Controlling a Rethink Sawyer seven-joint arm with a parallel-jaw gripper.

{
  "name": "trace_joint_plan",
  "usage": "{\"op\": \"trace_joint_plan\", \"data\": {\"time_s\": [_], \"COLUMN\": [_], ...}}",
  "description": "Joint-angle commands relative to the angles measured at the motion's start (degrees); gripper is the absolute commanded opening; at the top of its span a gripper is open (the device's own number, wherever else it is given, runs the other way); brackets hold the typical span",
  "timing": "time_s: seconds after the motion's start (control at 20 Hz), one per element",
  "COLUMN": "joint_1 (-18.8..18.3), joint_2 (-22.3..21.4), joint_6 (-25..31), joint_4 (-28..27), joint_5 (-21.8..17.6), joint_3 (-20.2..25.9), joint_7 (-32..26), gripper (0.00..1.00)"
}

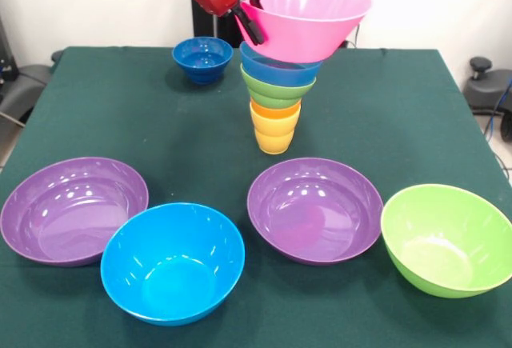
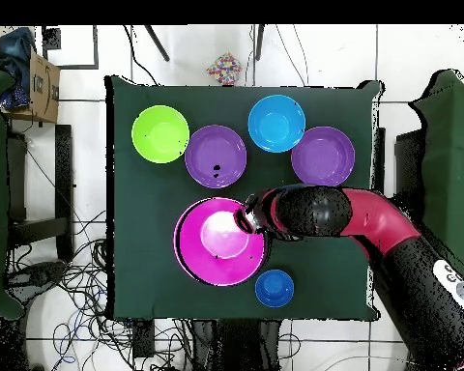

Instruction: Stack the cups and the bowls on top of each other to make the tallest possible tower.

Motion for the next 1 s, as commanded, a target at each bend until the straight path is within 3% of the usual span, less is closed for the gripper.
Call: {"op": "trace_joint_plan", "data": {"time_s": [0.05,1.0], "joint_1": [3.32,4.77], "joint_2": [2.47,2.22], "joint_6": [0.78,3.43], "joint_4": [-2.78,-6.40], "joint_5": [0.12,0.90], "joint_3": [-0.85,-0.97], "joint_7": [2.02,1.48], "gripper": [0.00,0.00]}}
